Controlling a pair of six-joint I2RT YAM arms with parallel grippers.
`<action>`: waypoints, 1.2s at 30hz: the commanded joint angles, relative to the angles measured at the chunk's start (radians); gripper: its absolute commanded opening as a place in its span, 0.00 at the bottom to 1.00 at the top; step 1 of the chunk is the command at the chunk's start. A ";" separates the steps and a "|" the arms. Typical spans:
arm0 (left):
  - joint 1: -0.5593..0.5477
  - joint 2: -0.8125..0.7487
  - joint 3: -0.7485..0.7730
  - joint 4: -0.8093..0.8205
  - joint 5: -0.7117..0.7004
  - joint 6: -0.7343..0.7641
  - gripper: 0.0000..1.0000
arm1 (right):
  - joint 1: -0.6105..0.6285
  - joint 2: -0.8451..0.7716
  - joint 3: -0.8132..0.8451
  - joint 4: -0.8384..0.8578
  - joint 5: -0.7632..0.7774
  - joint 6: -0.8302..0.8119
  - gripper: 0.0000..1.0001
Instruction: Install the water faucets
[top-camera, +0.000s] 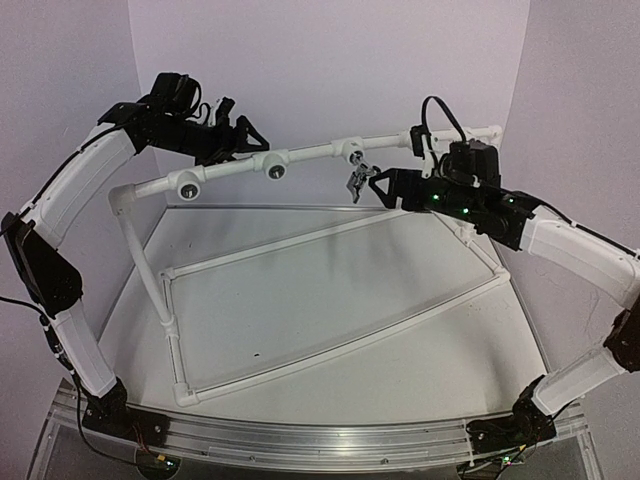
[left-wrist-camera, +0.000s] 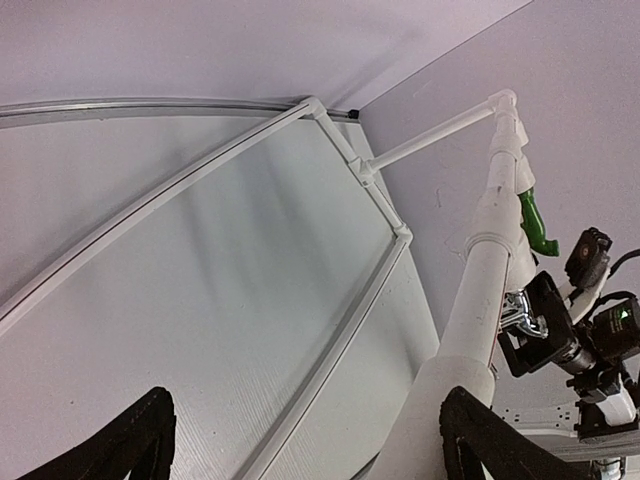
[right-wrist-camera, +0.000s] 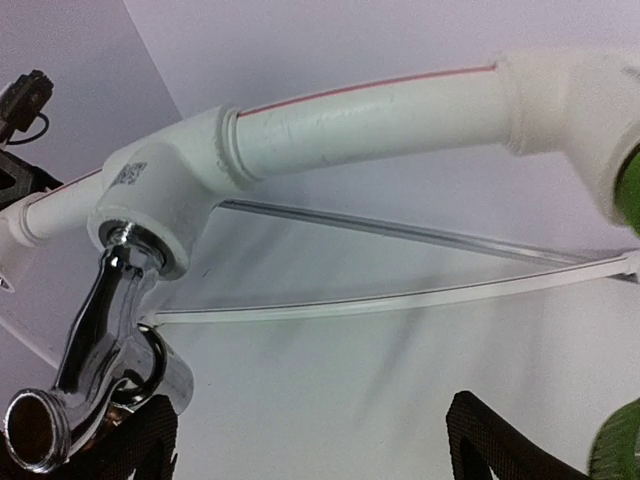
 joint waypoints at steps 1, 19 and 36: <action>-0.002 0.004 -0.005 0.006 0.015 -0.001 0.91 | 0.088 -0.055 -0.043 0.049 0.295 -0.295 0.93; -0.002 -0.006 -0.013 0.008 0.013 0.000 0.91 | 0.170 -0.005 -0.125 0.370 0.542 -0.610 0.97; -0.001 -0.023 -0.023 0.001 0.008 0.004 0.91 | 0.209 0.064 -0.096 0.468 0.511 -0.667 0.98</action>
